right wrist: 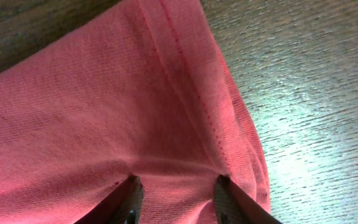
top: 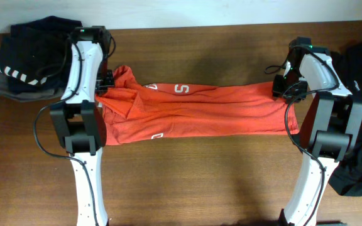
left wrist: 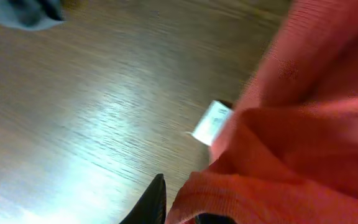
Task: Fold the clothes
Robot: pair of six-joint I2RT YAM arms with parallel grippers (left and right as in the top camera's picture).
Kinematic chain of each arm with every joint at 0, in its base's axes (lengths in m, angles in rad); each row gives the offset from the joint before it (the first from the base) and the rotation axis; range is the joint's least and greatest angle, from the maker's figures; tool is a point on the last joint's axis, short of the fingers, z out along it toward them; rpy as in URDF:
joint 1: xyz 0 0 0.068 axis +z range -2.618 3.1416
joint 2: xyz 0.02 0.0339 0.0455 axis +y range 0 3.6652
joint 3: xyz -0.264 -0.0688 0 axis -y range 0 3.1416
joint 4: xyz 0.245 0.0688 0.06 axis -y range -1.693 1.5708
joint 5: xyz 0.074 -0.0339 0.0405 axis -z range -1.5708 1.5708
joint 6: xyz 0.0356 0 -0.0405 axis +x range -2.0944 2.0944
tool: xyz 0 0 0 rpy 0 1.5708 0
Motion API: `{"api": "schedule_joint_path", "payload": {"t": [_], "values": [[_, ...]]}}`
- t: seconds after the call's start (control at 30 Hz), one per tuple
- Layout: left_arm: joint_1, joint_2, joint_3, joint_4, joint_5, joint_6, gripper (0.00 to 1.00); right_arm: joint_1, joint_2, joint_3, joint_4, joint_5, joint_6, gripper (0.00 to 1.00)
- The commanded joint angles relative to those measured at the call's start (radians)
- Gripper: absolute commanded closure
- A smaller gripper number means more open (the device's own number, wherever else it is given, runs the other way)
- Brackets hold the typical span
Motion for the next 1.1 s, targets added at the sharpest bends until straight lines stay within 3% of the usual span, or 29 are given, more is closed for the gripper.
{"api": "schedule_joint_path", "payload": {"t": [0.0,0.1,0.23,0.7,0.97,1.07], "values": [[0.033,0.005,0.021,-0.008,-0.047,-0.018,0.83,-0.008,0.031,-0.032,0.017,-0.014,0.007,0.57],[0.048,0.005,0.022,-0.02,-0.047,-0.018,0.75,-0.008,0.031,-0.032,0.017,-0.014,0.007,0.57],[0.063,0.005,0.025,-0.04,-0.047,-0.033,0.71,-0.008,0.031,-0.032,0.017,-0.014,0.007,0.57],[0.064,-0.059,0.097,-0.058,-0.042,-0.059,0.68,-0.008,0.031,-0.032,0.017,-0.014,0.007,0.57],[0.054,-0.174,0.096,-0.058,0.087,-0.057,0.68,-0.008,0.031,-0.032,0.035,-0.015,0.008,0.57],[0.034,-0.189,0.096,-0.059,0.097,-0.046,0.6,-0.008,0.031,-0.032,0.035,-0.014,0.007,0.57]]}}
